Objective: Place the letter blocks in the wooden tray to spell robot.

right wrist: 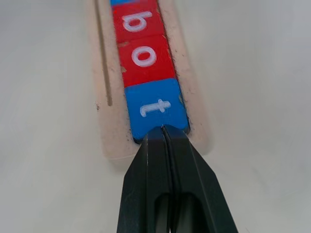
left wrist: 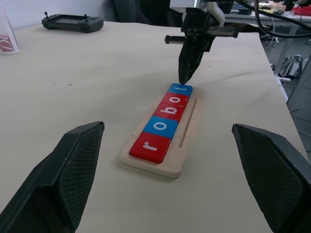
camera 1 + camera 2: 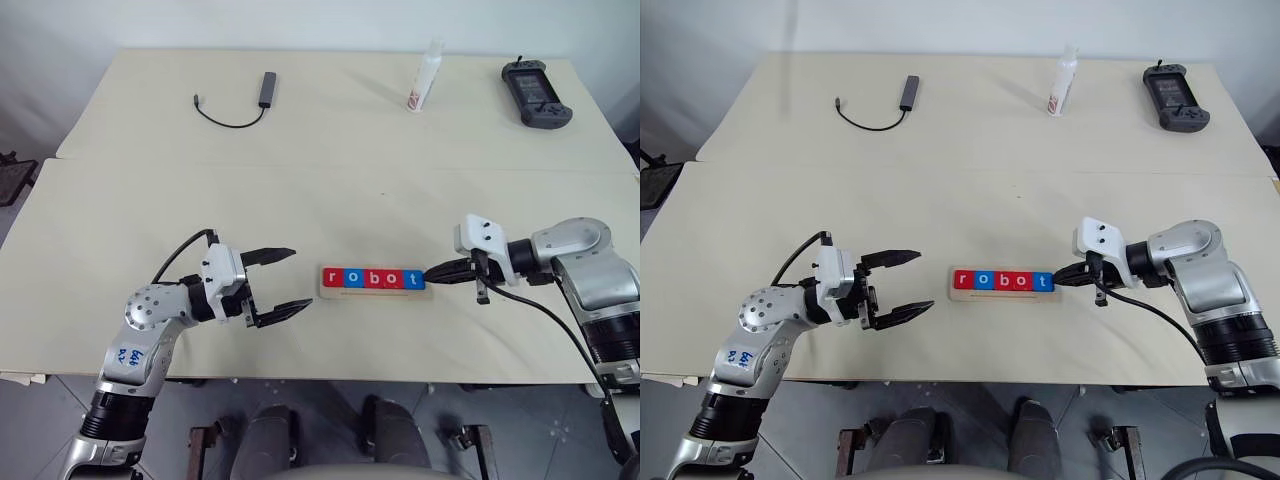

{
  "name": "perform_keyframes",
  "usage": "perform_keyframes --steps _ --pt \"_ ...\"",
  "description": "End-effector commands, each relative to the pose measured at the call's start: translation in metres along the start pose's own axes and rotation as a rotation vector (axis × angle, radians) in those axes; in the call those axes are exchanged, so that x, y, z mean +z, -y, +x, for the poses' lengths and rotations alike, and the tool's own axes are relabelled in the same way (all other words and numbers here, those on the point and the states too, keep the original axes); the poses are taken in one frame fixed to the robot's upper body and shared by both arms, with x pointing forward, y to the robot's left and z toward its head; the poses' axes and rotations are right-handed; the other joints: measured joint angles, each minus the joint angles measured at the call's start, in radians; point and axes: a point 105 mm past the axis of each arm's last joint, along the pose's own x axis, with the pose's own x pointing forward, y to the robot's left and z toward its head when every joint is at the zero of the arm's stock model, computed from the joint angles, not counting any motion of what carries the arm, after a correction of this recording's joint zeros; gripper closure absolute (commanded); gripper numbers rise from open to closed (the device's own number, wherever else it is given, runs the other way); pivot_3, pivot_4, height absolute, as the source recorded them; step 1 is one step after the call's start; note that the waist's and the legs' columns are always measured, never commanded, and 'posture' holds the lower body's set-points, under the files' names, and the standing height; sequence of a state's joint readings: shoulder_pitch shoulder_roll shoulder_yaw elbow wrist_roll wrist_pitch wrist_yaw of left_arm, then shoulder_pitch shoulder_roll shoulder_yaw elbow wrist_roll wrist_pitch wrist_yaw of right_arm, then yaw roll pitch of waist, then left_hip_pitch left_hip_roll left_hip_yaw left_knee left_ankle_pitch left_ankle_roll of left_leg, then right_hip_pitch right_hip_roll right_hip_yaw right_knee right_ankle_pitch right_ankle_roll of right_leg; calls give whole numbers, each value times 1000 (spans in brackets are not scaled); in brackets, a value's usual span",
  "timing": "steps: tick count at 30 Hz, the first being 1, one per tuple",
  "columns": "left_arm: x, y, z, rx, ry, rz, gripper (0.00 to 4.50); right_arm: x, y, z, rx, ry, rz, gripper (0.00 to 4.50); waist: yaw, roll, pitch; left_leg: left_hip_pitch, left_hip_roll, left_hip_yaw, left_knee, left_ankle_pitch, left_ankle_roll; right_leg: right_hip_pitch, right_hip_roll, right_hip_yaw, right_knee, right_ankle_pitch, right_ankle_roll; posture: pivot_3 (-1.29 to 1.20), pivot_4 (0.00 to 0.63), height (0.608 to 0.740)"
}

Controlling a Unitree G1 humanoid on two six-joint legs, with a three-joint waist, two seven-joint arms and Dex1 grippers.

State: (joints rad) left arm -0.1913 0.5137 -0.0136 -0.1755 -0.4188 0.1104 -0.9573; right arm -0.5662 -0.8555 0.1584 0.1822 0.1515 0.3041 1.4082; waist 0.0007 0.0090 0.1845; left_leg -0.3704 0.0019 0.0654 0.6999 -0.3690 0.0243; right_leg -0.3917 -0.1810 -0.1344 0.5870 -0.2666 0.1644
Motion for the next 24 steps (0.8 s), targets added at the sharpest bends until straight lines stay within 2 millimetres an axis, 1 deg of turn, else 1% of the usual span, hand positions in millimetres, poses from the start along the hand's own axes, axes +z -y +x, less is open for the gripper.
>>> perform_keyframes --steps 1,3,5,7,8,9,11,13,14,15,18,19,21,24 --pt "5 -2 -2 12 4 36 0 6 -1 -5 -22 23 -16 4483 0 0 0 0 0 0 0 0 0 0 0 0 0 0 0 0 150 740" --pt "5 -2 -2 12 2 36 0 4 2 -12 -55 16 -16 4483 0 0 0 0 0 0 0 0 0 0 0 0 0 0 0 0 150 740" --pt "4 -2 -2 12 1 37 0 3 4 -25 -109 21 -10 4483 2 0 0 0 0 0 0 0 0 0 0 0 0 0 0 0 150 740" --pt "3 -3 -4 14 -3 36 0 5 0 -37 -138 56 15 4483 7 0 0 0 0 0 0 0 0 0 0 0 0 0 0 0 150 740" --pt "2 -3 -7 15 -8 34 0 5 -8 -43 -116 75 45 4321 8 0 0 0 0 0 0 0 0 0 0 0 0 0 0 0 150 740" --pt "1 -3 -9 16 -16 33 0 6 -10 -48 -146 96 41 4131 10 0 0 0 0 0 0 0 0 0 0 0 0 0 0 0 150 740" --pt "-2 -4 -14 21 -31 31 0 6 -12 -55 -222 148 45 3582 13 0 0 0 0 0 -1 0 0 0 0 -1 -1 0 0 0 150 740" --pt "-3 -6 -20 28 -41 30 0 5 -16 -60 -277 190 36 2871 15 0 0 0 0 1 -1 0 0 0 0 0 0 0 0 0 150 740" --pt "-4 -8 -22 38 -44 27 0 2 -22 -62 -285 217 33 2532 15 0 0 1 0 1 0 0 0 0 0 0 0 0 0 0 150 740" --pt "-5 -9 -24 48 -49 23 0 -6 -27 -64 -305 223 55 2182 18 0 0 1 0 1 0 0 0 0 0 0 0 0 0 0 150 740" --pt "-7 -9 -29 60 -55 16 0 -17 -31 -70 -382 313 80 1126 23 0 0 1 0 1 0 0 0 0 0 1 0 0 0 0 150 740" --pt "-8 -10 -31 64 -62 15 0 -15 -32 -73 -401 354 51 778 24 0 0 1 -1 1 0 0 0 0 0 1 0 0 0 0 150 740" --pt "-9 -12 -37 76 -76 14 0 -10 -33 -77 -424 431 46 53 23 0 0 1 0 2 0 0 0 0 0 1 0 0 0 0 150 740" --pt "-11 -19 -51 96 -104 9 0 -7 -39 -78 -393 481 91 53 21 0 0 2 0 2 0 0 0 0 1 1 1 0 0 0 150 740"
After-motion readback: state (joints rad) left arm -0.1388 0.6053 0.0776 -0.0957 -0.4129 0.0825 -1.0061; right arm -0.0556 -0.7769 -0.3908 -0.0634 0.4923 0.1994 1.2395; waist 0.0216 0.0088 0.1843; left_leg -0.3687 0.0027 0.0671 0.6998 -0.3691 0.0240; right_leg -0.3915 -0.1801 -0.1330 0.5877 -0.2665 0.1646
